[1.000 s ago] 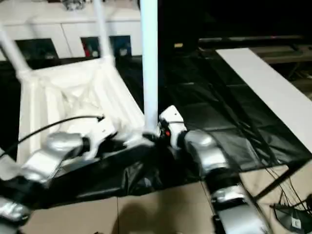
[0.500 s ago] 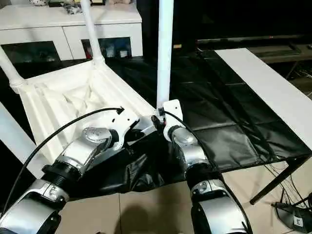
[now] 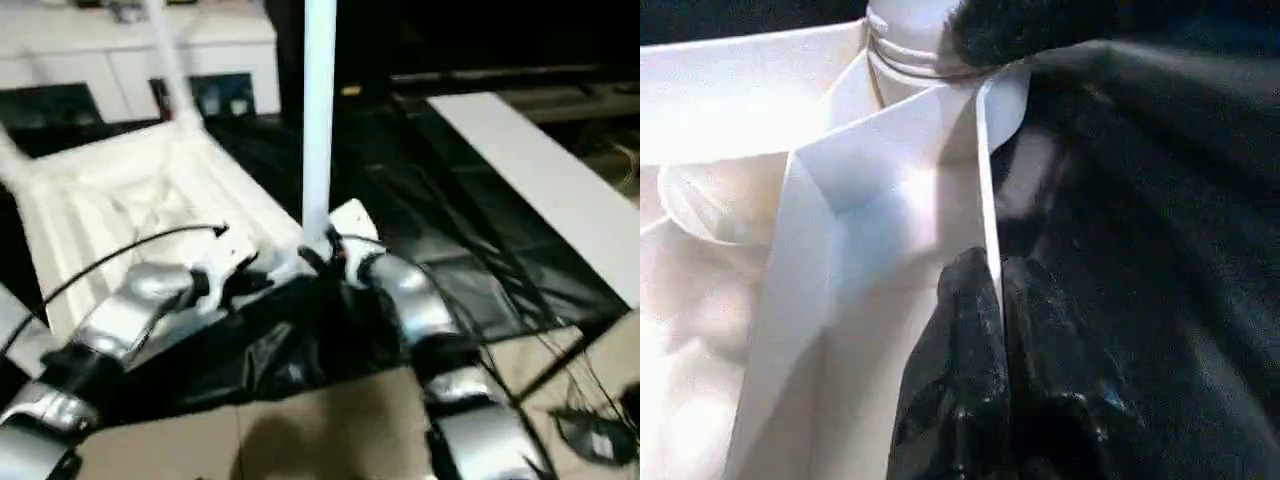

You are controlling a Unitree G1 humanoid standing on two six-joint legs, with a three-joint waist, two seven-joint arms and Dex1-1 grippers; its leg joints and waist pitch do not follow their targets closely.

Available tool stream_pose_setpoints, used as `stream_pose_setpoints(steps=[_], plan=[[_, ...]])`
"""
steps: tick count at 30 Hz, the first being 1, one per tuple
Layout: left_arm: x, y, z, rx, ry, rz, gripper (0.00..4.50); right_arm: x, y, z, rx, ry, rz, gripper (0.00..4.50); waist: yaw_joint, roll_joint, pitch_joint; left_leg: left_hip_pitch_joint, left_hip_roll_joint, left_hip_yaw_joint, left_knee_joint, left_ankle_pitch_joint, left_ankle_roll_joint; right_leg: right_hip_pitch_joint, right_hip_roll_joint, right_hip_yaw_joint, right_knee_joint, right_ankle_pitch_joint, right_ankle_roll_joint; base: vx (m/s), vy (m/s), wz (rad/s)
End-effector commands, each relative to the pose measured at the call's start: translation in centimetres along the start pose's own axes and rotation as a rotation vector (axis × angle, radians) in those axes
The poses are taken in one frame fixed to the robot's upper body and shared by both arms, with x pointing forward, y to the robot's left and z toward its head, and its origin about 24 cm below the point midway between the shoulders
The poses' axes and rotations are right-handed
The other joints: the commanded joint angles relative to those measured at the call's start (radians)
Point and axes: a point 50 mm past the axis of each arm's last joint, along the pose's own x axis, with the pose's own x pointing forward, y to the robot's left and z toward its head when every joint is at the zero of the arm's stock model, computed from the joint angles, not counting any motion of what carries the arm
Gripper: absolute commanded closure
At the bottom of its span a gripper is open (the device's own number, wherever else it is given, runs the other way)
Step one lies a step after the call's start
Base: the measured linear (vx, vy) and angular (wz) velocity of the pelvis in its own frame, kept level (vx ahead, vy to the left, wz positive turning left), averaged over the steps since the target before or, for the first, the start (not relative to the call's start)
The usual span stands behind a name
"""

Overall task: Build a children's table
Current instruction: Rotate leg to tighten

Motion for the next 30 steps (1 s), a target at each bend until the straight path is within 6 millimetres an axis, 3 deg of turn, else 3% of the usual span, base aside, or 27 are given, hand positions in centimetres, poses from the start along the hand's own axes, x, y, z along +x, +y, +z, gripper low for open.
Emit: stream_pose_setpoints(steps=[1,5,9,12,16,24,30], plan=[[-0.7,-0.6,-2.3,-0.005,0.094,-0.086,4.5,-1.5,0.2,0.2,-0.038,0.005,0.167,0.72,0.007,-0.002,-0.067,0.019,0.01,0.01,-0.072,-0.302,0.052,0.051,-0.028,0.023,-0.061,-0.241,-0.208,0.0,0.0,0.0],[-2.1,-1.1,-2.3,0.016,0.06,-0.212,4.5,-2.9,0.8,0.0,-0.073,0.009,0.337,0.72,0.009,0.0,-0.07,0.012,0.012,0.009,-0.07,-0.249,0.06,0.055,-0.027,0.024,-0.047,-0.171,-0.229,0.047,0.0,0.03],[-3.0,-1.5,-2.2,0.03,0.034,-0.288,4.5,-3.7,1.1,-0.3,-0.091,0.034,0.444,0.72,0.009,0.004,-0.069,0.017,0.014,0.012,-0.068,-0.24,0.066,0.054,-0.026,0.025,-0.041,-0.133,-0.258,0.0,0.0,0.0],[-3.4,-1.4,-2.1,0.041,0.033,-0.299,4.5,-3.9,1.1,-0.5,-0.099,0.051,0.481,0.72,0.014,0.004,-0.067,0.02,0.014,0.013,-0.07,-0.264,0.059,0.051,-0.027,0.026,-0.044,-0.174,-0.254,0.0,0.0,0.0],[-3.7,-1.2,-2.1,0.044,0.038,-0.302,4.5,-3.9,0.8,-0.2,-0.099,0.034,0.475,0.72,0.016,-0.001,-0.063,0.023,0.012,0.013,-0.074,-0.315,0.028,0.045,-0.026,0.034,-0.053,-0.279,-0.216,0.0,0.0,0.0],[-4.0,-1.4,-2.1,0.046,0.041,-0.327,4.5,-3.5,0.9,0.4,-0.088,-0.004,0.525,0.72,0.016,-0.005,-0.066,0.019,0.011,0.013,-0.071,-0.282,0.037,0.048,-0.027,0.035,-0.048,-0.25,-0.217,0.0,0.0,0.0],[-4.0,-1.4,-2.2,0.048,0.044,-0.315,4.5,-3.2,1.1,0.1,-0.096,0.013,0.535,1.17,0.019,-0.009,-0.067,0.018,0.01,0.015,-0.068,-0.249,0.046,0.049,-0.026,0.034,-0.044,-0.227,-0.222,0.0,0.0,0.0]])
